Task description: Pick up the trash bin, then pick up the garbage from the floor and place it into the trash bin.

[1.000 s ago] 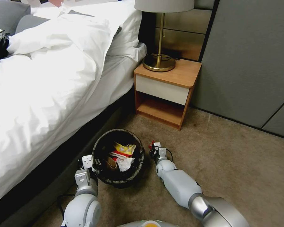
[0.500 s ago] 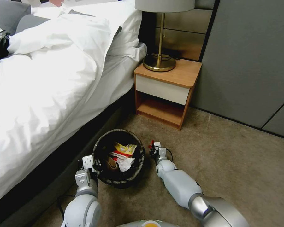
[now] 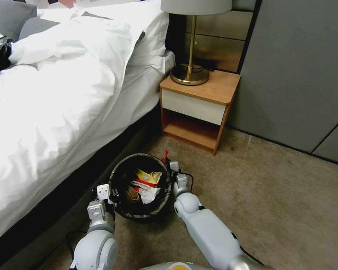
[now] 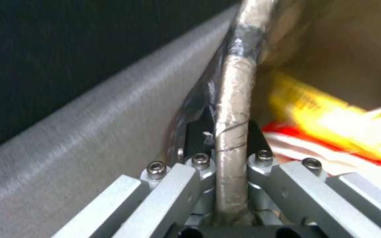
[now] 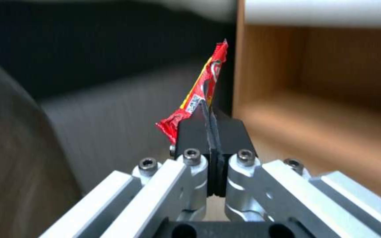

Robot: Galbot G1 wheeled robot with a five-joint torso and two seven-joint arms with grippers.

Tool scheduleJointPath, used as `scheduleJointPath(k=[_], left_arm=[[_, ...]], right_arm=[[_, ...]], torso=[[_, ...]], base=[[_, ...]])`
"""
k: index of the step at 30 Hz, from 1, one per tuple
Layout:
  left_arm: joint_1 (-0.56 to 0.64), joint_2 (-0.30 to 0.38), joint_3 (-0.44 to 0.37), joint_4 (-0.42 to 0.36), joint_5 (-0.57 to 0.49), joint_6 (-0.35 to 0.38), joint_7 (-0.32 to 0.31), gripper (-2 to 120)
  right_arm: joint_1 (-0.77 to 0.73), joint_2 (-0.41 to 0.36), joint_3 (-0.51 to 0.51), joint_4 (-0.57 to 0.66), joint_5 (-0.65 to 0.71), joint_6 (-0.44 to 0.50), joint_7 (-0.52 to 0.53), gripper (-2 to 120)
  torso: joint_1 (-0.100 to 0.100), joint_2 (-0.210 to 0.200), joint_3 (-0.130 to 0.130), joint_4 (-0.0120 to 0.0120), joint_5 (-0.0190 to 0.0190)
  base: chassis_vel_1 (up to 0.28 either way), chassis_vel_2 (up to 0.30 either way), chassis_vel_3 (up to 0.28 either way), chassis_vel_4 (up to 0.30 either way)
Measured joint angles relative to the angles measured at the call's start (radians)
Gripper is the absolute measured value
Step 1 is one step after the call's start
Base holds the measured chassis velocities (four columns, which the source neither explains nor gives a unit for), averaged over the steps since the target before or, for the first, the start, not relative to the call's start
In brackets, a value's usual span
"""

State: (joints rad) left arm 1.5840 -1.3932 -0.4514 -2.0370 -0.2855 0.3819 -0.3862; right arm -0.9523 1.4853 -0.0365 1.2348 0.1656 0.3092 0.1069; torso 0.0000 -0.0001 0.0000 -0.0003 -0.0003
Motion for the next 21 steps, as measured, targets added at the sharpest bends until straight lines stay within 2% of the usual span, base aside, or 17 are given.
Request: scheduleJointPath(k=[1, 3, 4, 7, 9, 11, 21], left_arm=[[-0.001, 0.001, 0.004, 0.001, 0.0, 0.002, 0.001, 0], [-0.003, 0.004, 0.005, 0.0, 0.0, 0.002, 0.002, 0], [-0.003, 0.004, 0.005, 0.0, 0.0, 0.002, 0.002, 0], [-0.003, 0.008, 0.01, 0.003, 0.004, 0.003, -0.003, 0], [-0.001, 0.01, 0.006, 0.005, 0.006, 0.004, -0.005, 0], [-0.002, 0.009, 0.011, 0.008, 0.005, 0.004, 0.0, 0], [-0.006, 0.011, 0.012, 0.008, 0.004, 0.004, -0.003, 0]], right_arm=[[-0.027, -0.028, 0.0, 0.083, -0.01, 0.026, -0.03, 0], [-0.065, -0.068, -0.007, 0.21, -0.025, 0.07, -0.079, 0], [-0.065, -0.068, -0.007, 0.21, -0.025, 0.07, -0.079, 0], [-0.113, -0.107, -0.033, 0.371, -0.03, 0.109, -0.145, 0], [-0.127, -0.12, -0.034, 0.405, -0.029, 0.112, -0.159, 0], [-0.152, -0.13, -0.04, 0.465, -0.028, 0.117, -0.183, 0], [-0.146, -0.128, -0.035, 0.49, -0.017, 0.134, -0.206, 0]], torso=[[0.0, 0.0, 0.0, -0.0002, -0.0012], [0.0, 0.0, 0.0, -0.0002, 0.001], [0.0, 0.0, 0.0, -0.0002, 0.001], [0.0, 0.0, 0.0, 0.0004, 0.0005], [0.0, 0.0, 0.0, 0.0008, 0.0009], [0.0, 0.0, 0.0, 0.0002, 0.0], [0.0, 0.0, 0.0, 0.0003, 0.0004]], base=[[0.0, 0.0, 0.0, 0.0], [0.0, 0.0, 0.0, 0.0], [0.0, 0.0, 0.0, 0.0], [0.0, 0.0, 0.0, 0.0], [0.0, 0.0, 0.0, 0.0], [0.0, 0.0, 0.0, 0.0], [0.0, 0.0, 0.0, 0.0]])
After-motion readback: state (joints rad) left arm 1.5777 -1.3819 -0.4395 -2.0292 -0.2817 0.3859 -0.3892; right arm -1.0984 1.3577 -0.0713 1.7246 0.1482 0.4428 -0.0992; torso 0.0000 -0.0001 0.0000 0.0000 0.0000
